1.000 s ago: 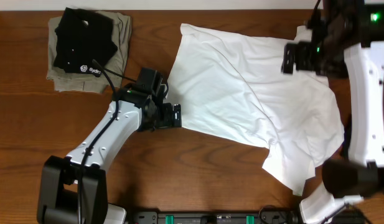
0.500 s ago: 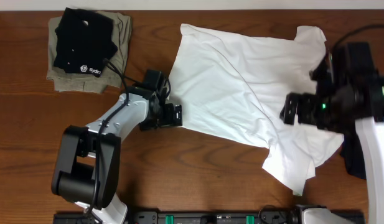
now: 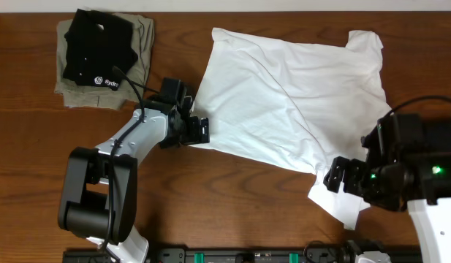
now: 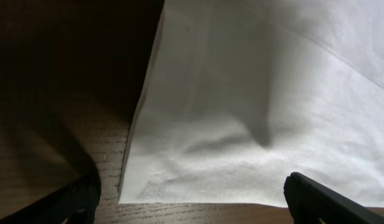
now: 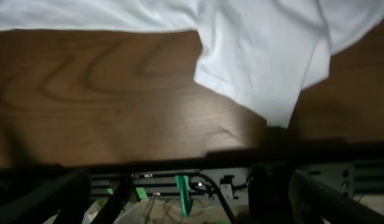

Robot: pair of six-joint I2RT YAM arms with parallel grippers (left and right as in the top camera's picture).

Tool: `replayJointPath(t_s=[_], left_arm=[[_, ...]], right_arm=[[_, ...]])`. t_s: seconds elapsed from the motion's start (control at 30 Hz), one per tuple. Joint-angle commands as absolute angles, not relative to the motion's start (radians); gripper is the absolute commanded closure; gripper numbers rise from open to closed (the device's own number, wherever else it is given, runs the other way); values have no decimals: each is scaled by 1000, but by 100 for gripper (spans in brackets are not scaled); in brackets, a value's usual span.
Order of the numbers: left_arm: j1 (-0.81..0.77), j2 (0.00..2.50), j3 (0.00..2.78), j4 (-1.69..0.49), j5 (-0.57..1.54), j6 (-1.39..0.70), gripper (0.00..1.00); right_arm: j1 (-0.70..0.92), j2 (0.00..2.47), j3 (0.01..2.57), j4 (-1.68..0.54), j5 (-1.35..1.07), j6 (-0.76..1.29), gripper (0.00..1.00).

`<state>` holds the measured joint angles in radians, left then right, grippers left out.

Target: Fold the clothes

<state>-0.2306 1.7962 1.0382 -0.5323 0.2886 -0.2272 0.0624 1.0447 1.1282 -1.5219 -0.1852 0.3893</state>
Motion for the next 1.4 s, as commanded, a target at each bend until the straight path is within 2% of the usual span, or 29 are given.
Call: replayJointPath(t_s=[0.0,0.07,0.3,0.47,0.6,0.73,0.83,0.87,0.93,1.37], left_arm=[[-226,1810,1032,-532,287,-203,4],[-226,1810,1032,-532,287,-203,6],[-226,1811,1032,-525,288,-203,46],[-226,1811,1032,-533,288,-203,64],[-226,1811,1032,-556,287,-203,67],[-225,1811,1032,-574,286,-203,77],[-223,1811,1032,-574,243,-239,81],[-220,1811,1032,-575,225,-255,89],[-210,1811,1032,-574,212,-276,93],[-111,1811,1032,-593,216,-319,94]], right_arm=[[76,1011,1058,-1494,-194,501,3],[76,1005,1021,-1475,-212,520,7],[76,1006,911,-1408,-218,577,12],[76,1006,869,-1366,-218,610,13],[76,1006,860,-1361,-217,634,14],[76,1006,852,-1364,-214,640,23],[76,1006,839,-1366,-185,680,23],[76,1006,832,-1367,-168,703,24],[76,1006,813,-1363,-148,747,23],[76,1006,639,-1274,-46,1055,23]])
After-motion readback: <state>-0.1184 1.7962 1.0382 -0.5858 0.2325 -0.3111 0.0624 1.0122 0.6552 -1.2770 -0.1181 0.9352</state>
